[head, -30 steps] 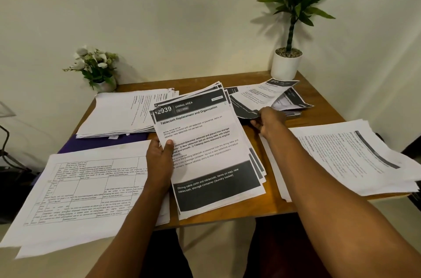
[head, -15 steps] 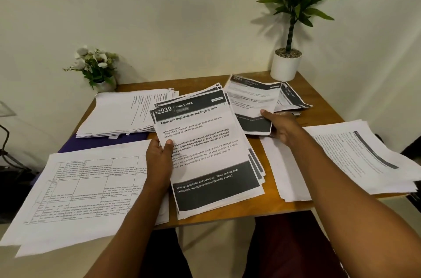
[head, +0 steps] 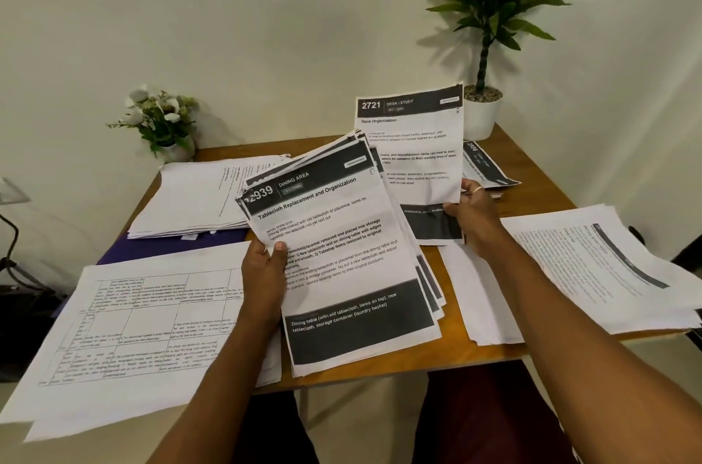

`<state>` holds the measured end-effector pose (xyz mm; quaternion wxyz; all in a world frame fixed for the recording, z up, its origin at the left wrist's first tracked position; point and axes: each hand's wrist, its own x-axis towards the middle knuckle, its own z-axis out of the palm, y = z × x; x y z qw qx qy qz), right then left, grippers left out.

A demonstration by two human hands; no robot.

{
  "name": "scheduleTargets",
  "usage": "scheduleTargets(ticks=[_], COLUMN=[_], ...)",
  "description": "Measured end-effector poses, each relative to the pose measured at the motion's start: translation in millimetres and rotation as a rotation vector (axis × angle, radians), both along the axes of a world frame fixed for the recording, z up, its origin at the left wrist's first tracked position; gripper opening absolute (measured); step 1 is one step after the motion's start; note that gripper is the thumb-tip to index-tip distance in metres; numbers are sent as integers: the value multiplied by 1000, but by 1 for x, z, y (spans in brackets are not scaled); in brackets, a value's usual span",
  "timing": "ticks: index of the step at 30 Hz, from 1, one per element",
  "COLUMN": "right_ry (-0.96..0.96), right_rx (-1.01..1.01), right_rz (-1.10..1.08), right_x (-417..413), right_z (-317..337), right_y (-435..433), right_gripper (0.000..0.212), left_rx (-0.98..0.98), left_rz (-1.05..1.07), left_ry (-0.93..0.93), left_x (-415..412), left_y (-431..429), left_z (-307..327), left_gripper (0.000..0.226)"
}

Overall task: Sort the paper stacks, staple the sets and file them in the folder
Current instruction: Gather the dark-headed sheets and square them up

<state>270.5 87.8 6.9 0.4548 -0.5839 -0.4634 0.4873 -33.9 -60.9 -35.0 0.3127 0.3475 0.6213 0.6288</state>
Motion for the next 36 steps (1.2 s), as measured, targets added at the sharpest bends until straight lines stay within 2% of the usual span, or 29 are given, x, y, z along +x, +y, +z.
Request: scheduleTargets(ticks=[3,8,13,29,33,36], right_ry=[44,169,156,172,176,109], right_rx=[-20,-41,-30,-31,-53,-156], right_rz=[95,211,293,350,456,590], right_x=[2,3,4,-2,-6,-13], right_z=[-1,-2,-1,-4,2,10], right_y=[-3,-13,-24,-32,-38,-42], right_gripper=[42,43,38,39,40,36], left_rx=[15,33,23,25,1,-32], left_rz=[0,-6,-5,-23,-6,-2], left_ry=[-18,-54,-81,-125,-158,-200], left_x=[0,2,3,4,7,8], left_y=[-2,-3,-4,-6,-6,-4], left_z=[1,3,5,7,10,11], left_gripper=[31,33,30,34,31,26])
